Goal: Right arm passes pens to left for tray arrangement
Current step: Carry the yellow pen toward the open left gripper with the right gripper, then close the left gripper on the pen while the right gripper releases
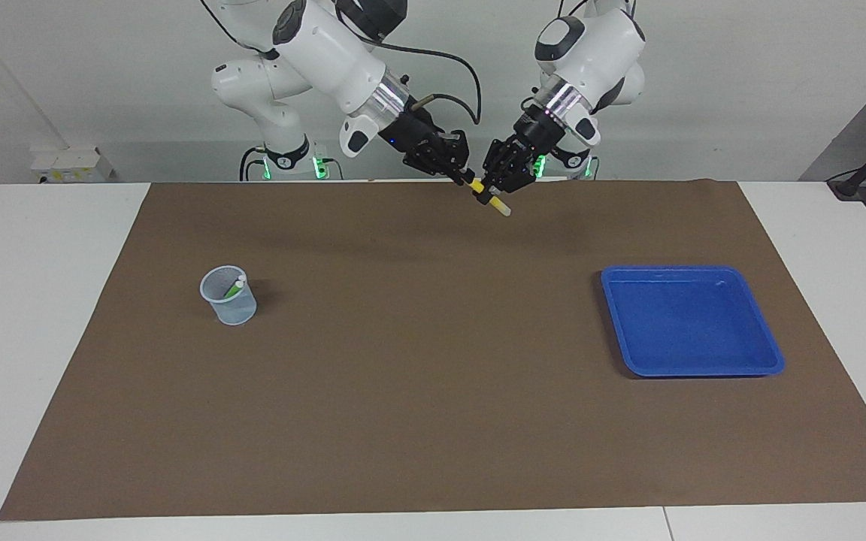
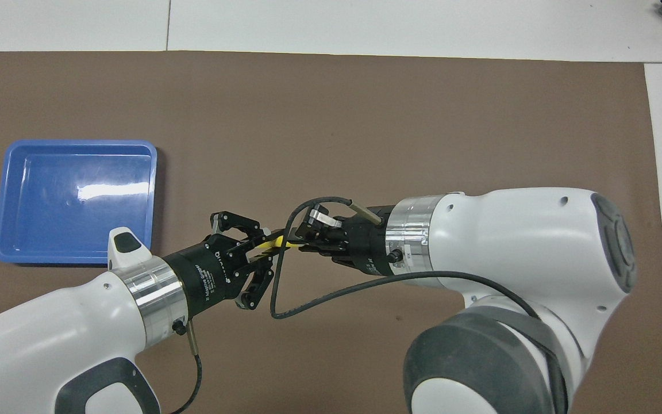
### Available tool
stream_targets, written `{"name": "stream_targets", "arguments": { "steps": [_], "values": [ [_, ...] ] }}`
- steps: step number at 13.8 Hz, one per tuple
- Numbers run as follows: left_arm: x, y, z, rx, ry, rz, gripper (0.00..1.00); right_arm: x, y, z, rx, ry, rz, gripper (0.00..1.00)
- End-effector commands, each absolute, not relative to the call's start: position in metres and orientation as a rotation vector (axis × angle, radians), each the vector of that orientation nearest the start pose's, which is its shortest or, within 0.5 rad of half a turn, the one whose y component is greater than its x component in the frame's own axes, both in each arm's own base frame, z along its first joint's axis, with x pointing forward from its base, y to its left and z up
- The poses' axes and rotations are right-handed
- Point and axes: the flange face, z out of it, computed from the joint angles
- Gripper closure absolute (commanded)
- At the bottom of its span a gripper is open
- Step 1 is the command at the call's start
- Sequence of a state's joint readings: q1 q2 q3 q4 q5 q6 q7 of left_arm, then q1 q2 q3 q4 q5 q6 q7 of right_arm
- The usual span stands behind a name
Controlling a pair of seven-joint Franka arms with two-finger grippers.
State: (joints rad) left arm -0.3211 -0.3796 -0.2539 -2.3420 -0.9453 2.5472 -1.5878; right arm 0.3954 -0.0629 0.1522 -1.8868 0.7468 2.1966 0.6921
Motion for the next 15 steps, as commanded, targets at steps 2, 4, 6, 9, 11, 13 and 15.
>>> {"name": "stream_targets", "arguments": {
  "steps": [2,4,6,9,11,13,15],
  "values": [
    [0.397,-0.260,0.533,1.650,1.667,-0.425,1.00,0.480,0.319,0.586,-2.302,0.556,0.101,0.00],
    [0.401,-0.253,0.532,1.676,1.649,-0.418,1.00,0.479,0.315,0.583,-2.354,0.490,0.078,0.00],
    [0.405,-0.241,0.529,1.761,1.583,-0.412,1.00,0.478,0.302,0.572,-2.511,0.381,0.080,0.00],
    [0.415,-0.208,0.524,1.965,1.406,-0.388,1.00,0.476,0.263,0.558,-2.738,0.079,0.090,0.00],
    [0.418,-0.190,0.529,2.198,1.265,-0.349,1.00,0.478,0.230,0.548,-2.880,-0.097,0.094,0.00],
    [0.418,-0.173,0.526,2.355,1.108,-0.331,1.00,0.484,0.186,0.537,-2.985,-0.424,0.070,0.00],
    [0.420,-0.149,0.527,2.515,0.939,-0.290,1.00,0.501,0.133,0.527,-2.983,-0.787,0.028,0.00]
  ]
}}
